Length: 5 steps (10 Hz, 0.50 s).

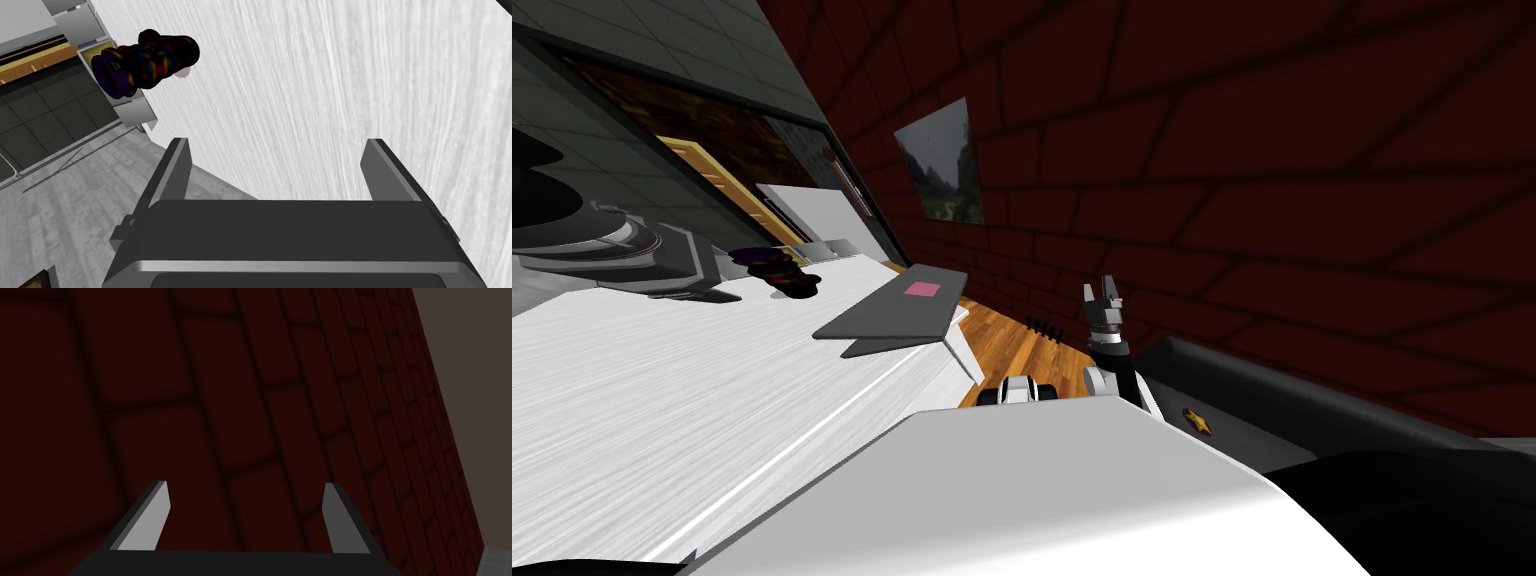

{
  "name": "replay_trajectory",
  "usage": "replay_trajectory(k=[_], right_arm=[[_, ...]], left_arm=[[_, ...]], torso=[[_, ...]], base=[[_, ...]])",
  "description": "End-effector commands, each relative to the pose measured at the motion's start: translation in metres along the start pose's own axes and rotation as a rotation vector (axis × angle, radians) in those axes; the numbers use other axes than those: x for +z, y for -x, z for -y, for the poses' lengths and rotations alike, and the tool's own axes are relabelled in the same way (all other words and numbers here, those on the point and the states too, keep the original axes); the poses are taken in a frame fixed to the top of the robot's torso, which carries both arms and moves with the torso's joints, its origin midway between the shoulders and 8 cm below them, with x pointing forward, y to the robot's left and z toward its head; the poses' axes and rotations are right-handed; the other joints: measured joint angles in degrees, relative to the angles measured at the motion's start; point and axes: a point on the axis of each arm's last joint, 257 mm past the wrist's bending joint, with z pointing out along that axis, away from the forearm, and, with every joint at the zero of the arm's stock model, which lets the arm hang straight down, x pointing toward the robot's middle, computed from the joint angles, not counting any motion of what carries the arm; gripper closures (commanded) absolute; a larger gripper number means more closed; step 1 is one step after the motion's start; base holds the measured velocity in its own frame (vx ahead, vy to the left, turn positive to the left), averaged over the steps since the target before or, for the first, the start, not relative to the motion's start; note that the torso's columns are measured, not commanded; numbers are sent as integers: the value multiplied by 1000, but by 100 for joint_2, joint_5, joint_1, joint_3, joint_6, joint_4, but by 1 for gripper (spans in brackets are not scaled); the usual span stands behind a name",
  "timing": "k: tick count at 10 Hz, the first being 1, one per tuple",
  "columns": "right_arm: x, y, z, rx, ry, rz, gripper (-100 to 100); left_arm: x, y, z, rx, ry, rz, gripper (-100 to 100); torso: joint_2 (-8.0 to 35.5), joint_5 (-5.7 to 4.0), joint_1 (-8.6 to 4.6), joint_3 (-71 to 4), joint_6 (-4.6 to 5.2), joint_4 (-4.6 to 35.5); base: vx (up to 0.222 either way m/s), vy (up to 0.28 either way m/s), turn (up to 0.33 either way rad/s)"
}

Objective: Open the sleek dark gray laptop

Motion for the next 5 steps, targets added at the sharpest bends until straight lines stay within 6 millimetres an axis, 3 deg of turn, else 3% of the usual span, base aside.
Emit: replay_trajectory(k=[1,5], right_arm=[[0,0,0,0,0,0,0],[0,0,0,0,0,0,0]], left_arm=[[0,0,0,0,0,0,0],[0,0,0,0,0,0,0]], torso=[[-1,-4,-5,-2,1,0],[2,0,7,0,1,1]], base=[[0,0,0],[0,0,0]])
